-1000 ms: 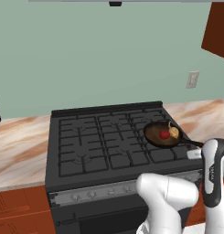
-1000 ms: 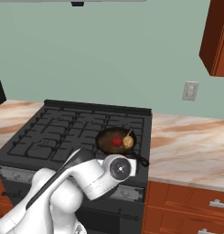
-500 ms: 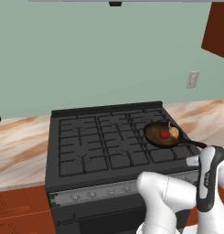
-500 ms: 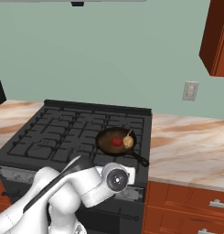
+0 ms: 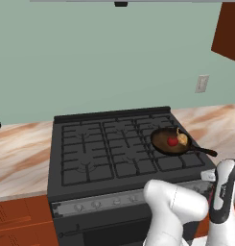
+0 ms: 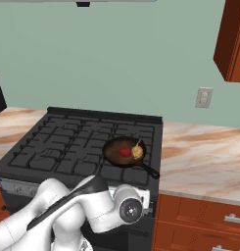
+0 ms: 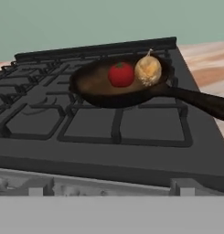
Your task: Place the pan on the front right burner on the stove. Then place the tomato and the onion in the pan and turn on the front right burner.
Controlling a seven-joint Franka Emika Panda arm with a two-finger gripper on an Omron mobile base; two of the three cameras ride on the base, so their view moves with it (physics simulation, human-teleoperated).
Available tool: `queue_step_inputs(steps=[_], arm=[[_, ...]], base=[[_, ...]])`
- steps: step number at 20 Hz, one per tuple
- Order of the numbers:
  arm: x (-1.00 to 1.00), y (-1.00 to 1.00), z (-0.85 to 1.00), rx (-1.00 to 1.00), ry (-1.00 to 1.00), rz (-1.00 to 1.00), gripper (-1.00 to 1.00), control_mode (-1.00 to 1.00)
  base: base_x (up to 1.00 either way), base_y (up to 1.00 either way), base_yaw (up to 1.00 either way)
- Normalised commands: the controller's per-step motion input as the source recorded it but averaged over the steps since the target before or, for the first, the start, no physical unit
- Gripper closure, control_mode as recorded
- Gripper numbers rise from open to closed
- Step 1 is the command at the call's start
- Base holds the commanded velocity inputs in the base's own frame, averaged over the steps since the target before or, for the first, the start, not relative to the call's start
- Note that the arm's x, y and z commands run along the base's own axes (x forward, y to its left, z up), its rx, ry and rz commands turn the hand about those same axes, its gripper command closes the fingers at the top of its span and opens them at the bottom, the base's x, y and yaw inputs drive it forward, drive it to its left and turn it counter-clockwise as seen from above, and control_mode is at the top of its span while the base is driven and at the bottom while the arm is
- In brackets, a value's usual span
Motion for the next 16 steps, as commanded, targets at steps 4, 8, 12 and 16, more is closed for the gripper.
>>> queue_step_inputs(steps=[4, 8, 12, 16], arm=[[-0.61, -0.12, 0.0, 0.05, -0.13, 0.0, -1.0, -1.0], [-0.84, -0.01, 0.0, 0.08, -0.22, 0.01, -1.0, -1.0], [-0.81, 0.0, 0.0, 0.08, -0.3, 0.0, -1.0, -1.0], [-0.64, 0.0, -0.07, 0.05, -0.25, 0.0, -1.0, -1.0]], base=[[0.0, 0.0, 0.0], [0.0, 0.0, 0.0], [0.0, 0.0, 0.0], [0.0, 0.0, 0.0]])
